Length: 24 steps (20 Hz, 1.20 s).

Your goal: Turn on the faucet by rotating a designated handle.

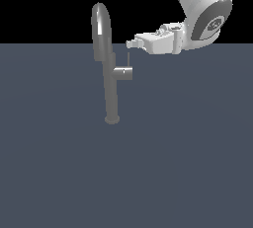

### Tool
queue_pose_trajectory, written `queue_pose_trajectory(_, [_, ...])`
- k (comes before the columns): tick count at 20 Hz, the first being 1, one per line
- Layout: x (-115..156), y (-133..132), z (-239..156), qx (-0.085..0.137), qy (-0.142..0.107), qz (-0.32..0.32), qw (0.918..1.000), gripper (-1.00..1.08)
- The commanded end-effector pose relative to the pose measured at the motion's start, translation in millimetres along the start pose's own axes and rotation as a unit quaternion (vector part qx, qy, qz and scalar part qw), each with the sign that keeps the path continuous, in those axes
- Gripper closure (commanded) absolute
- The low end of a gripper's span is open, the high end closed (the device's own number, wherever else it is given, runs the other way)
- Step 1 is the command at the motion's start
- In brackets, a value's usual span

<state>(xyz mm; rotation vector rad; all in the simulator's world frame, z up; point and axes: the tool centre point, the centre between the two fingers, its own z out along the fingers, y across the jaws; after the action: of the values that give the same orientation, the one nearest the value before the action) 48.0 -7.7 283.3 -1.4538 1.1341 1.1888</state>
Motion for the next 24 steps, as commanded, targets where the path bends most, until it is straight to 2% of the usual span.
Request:
queue_pose_trajectory(1, [11.6, -3.7, 1.1, 0.019, -0.020, 0.018, 0.9995, 1.08])
queue_pose_trajectory(6, [28.6, -7.6, 4.1, 0.044, -0.046, 0.042, 0.9971, 1.08])
queue_pose_trajectory(10, [35.9, -9.0, 5.7, 0.055, -0.058, 0.053, 0.9954, 1.08])
queue_pose_trajectory(24, [32.2, -4.1, 6.8, 0.054, -0.057, 0.051, 0.9956, 1.08])
